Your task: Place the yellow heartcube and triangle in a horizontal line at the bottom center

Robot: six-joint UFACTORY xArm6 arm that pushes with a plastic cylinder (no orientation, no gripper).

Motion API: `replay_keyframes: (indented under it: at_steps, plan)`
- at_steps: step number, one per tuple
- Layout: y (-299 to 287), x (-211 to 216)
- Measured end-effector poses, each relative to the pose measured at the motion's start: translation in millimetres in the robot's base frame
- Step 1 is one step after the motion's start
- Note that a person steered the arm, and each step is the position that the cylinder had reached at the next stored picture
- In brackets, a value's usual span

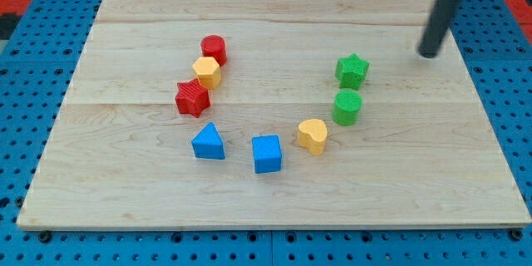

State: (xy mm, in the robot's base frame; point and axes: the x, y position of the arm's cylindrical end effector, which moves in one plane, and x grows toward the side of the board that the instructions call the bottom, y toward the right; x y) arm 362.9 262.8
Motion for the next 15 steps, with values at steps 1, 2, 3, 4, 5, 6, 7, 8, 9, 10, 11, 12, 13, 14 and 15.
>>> replay_keyframes:
  at_steps: [1,2,3,4,5,6,7,8,9,10,11,12,13,14,15]
  plan:
    - [1,1]
    - [-10,3]
    - [-10,2]
    - [-12,2]
    - [-68,62]
    - [-105,89]
    - [-190,96]
    - [-214,125]
    - [-219,117]
    - [-217,138]
    - [-292,123]
    - [-293,132]
    - [-278,143]
    - [-328,124]
    - [-390,110]
